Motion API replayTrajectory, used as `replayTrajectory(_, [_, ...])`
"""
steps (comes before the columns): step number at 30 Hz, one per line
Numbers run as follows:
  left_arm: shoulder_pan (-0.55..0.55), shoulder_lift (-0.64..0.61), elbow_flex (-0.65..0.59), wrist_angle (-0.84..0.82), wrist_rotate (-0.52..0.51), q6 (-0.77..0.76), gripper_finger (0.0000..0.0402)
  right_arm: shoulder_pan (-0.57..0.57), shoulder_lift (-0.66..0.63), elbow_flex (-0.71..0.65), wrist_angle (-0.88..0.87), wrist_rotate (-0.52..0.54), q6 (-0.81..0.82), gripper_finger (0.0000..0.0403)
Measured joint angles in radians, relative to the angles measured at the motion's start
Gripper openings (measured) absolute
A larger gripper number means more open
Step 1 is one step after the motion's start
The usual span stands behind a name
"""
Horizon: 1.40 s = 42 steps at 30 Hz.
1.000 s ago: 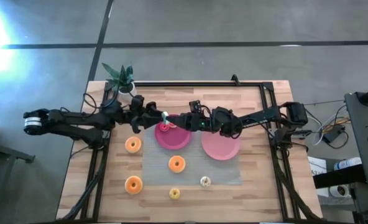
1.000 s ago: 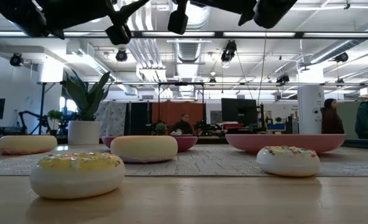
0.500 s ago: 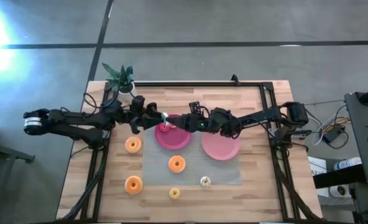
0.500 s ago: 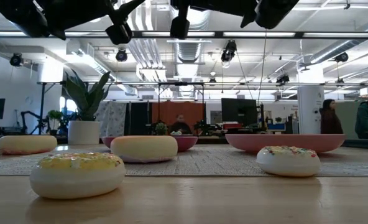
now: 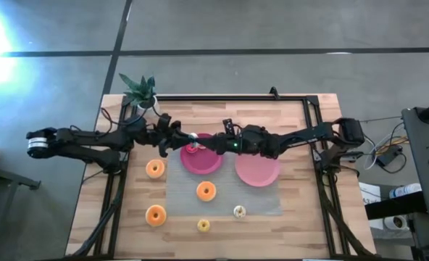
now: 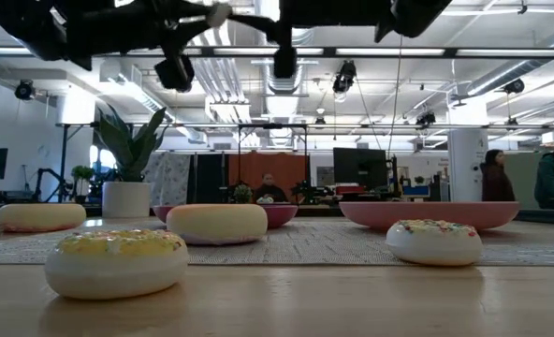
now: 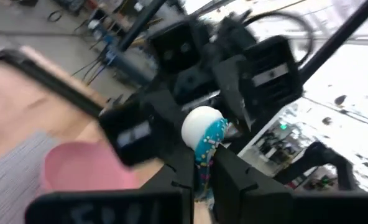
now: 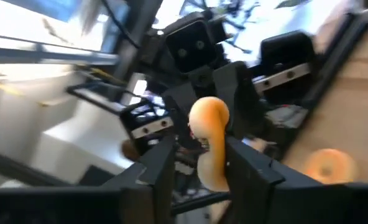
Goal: Pick & Place donuts
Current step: Put the small blue donut on the pink plate
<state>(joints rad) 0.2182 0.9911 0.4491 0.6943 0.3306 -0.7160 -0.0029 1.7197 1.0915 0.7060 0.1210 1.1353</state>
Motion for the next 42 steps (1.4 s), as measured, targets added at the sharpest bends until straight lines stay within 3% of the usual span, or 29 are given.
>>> replayTrajectory(3, [0.005,-0.004,-0.014,-0.091,-0.011,0.009,0.0009,-0.002,-0.052,-0.001,-0.129,0.054,-0.036,0.015])
replayTrajectory(9, [0.009,0.04,-0.022,-0.471,-0.132,0.071,0.0008,-0.003,-0.179,0.0,-0.526,0.176,-0.039,0.0182])
replayTrajectory(13, [0.009,0.133,-0.029,-0.527,-0.138,0.079,0.0008,-0.006,-0.239,0.0,-0.663,0.2,-0.038,0.0189])
replayTrajectory(20, [0.009,0.322,0.045,-0.571,-0.139,0.079,0.0008,-0.005,-0.245,0.0,-0.673,0.2,-0.047,0.0189])
replayTrajectory(24, [0.008,0.408,0.139,-0.731,-0.166,0.136,0.0011,-0.005,-0.225,0.0,-0.675,0.197,-0.038,0.0189])
replayTrajectory(29, [0.009,0.486,0.245,-0.895,-0.198,0.217,0.0046,-0.004,-0.214,0.0,-0.673,0.195,-0.031,0.019])
replayTrajectory(36, [0.009,0.498,0.32,-0.979,-0.201,0.244,0.0104,-0.004,-0.213,0.0,-0.674,0.192,-0.04,0.019])
replayTrajectory(42, [0.009,0.462,0.336,-1.036,-0.267,0.263,0.0127,-0.004,-0.213,0.0,-0.682,0.185,-0.044,0.019])
